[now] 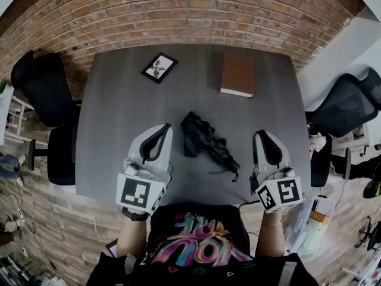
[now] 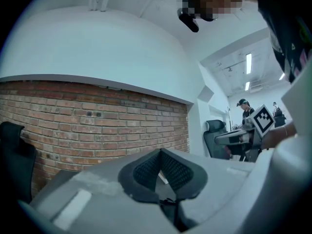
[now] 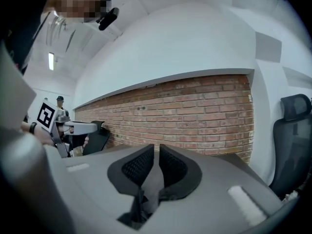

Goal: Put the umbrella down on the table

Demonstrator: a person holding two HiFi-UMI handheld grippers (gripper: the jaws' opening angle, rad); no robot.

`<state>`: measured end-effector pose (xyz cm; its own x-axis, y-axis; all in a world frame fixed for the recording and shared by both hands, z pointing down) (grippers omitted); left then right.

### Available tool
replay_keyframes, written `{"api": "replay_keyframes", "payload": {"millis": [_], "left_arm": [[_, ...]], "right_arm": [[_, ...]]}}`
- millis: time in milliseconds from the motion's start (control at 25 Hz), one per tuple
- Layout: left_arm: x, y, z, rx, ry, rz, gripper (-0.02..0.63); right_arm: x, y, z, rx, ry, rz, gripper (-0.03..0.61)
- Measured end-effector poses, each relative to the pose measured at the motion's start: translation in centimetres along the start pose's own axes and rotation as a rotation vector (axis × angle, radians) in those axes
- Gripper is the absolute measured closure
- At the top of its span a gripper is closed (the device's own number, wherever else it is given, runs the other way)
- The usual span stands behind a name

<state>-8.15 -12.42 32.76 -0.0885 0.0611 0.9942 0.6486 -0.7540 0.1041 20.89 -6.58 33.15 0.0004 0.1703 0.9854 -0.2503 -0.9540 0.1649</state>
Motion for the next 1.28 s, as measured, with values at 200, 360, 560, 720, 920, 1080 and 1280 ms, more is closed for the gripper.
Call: {"api": "replay_keyframes", "payload": {"millis": [200, 360, 560, 720, 920, 1080, 1280], "left_arm": [[-0.24, 0.35, -0.24, 0.008, 0.008, 0.007, 0.612], [-0.21, 0.55, -0.35, 0.009, 0.009, 0.006, 0.612], [-0.11, 0.73, -0.31, 0.004, -0.007, -0.004, 0.612], [-0.09, 0.65, -0.23, -0.009, -0.035, -0.018, 0.612], [-0.11, 0.6, -0.08, -0.011, -0.035, -0.018, 0.612], [-0.08, 0.64, 0.03, -0.011, -0.033, -0.018, 0.612], [-0.16, 0.45, 0.11, -0.016, -0.034, -0.019, 0.612]], "right_arm": [[0.17, -0.62, 0.41, 0.053, 0.04, 0.015, 0.577], [0.2, -0.29, 0.35, 0.042, 0.042, 0.013, 0.578], [0.11, -0.01, 0.38, 0.032, 0.03, 0.007, 0.578], [0.16, -0.01, 0.37, 0.031, 0.028, 0.006, 0.578], [0.2, -0.06, 0.55, 0.05, 0.028, 0.014, 0.578], [0.15, 0.05, 0.57, 0.043, 0.026, 0.016, 0.578], [0.03, -0.01, 0.37, 0.036, 0.021, 0.02, 0.578]]}}
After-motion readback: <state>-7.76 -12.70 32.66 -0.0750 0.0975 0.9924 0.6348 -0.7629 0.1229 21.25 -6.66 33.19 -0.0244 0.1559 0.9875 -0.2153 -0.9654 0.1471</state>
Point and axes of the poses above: the fingertips, and each gripper's own axes: y forward along the fingers, z to its right, x out of its underside, the point moved 8 cm from there along -y, backward along the fingers, and after that the axes turned 2 degrees about -z, right-handed, at the moved point
